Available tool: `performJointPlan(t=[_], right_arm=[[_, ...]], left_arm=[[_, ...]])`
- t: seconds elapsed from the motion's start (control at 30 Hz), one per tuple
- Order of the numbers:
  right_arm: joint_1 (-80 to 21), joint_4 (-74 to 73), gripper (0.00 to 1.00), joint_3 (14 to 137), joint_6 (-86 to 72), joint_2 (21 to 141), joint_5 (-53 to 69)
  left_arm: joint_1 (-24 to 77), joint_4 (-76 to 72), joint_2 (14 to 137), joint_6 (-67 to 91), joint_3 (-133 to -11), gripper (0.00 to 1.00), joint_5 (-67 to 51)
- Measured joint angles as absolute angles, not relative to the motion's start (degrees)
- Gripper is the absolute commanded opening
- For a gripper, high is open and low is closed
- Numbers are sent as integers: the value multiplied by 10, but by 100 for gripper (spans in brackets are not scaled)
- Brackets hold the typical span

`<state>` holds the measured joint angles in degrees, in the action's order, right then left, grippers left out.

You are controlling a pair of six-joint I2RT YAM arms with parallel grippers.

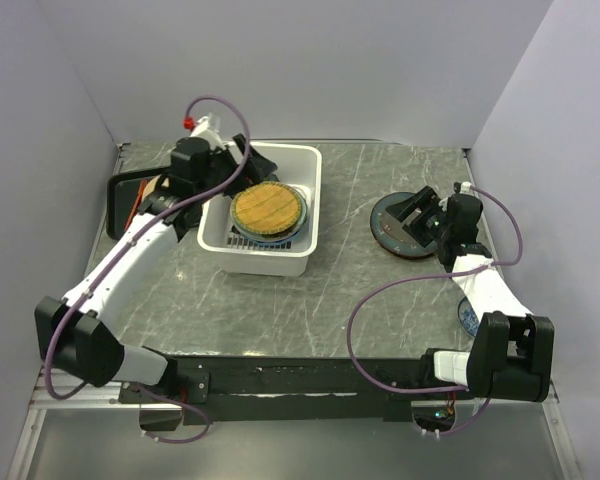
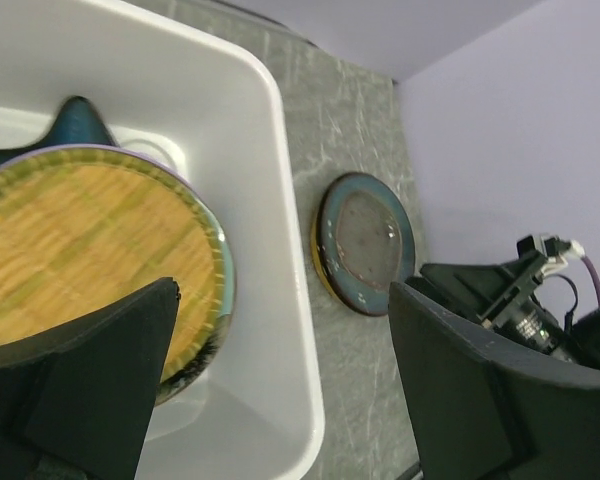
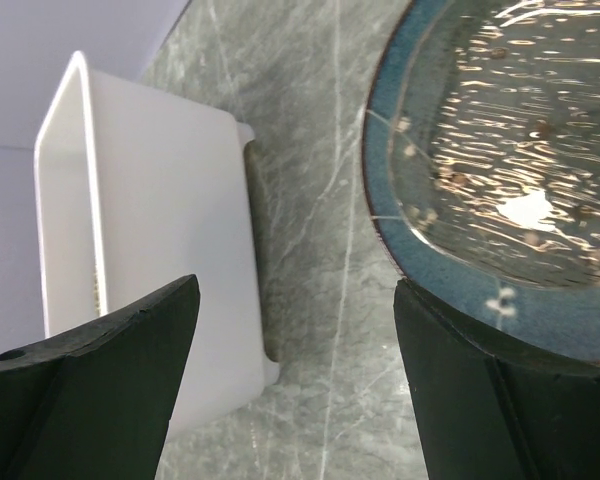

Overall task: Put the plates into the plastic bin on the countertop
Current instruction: Pick up the plate from the corner of the board.

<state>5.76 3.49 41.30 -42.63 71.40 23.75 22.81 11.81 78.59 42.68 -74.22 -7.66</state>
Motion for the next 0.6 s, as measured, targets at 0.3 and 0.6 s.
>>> performJointPlan(t=[0.3, 0.6], right_arm=[[58, -1, 85, 417, -408, 712, 164], [60, -22, 85, 417, -399, 710, 118]], left_arm=[[312, 125, 897, 411, -834, 90, -77], [388, 158, 1021, 392, -959, 89, -65]])
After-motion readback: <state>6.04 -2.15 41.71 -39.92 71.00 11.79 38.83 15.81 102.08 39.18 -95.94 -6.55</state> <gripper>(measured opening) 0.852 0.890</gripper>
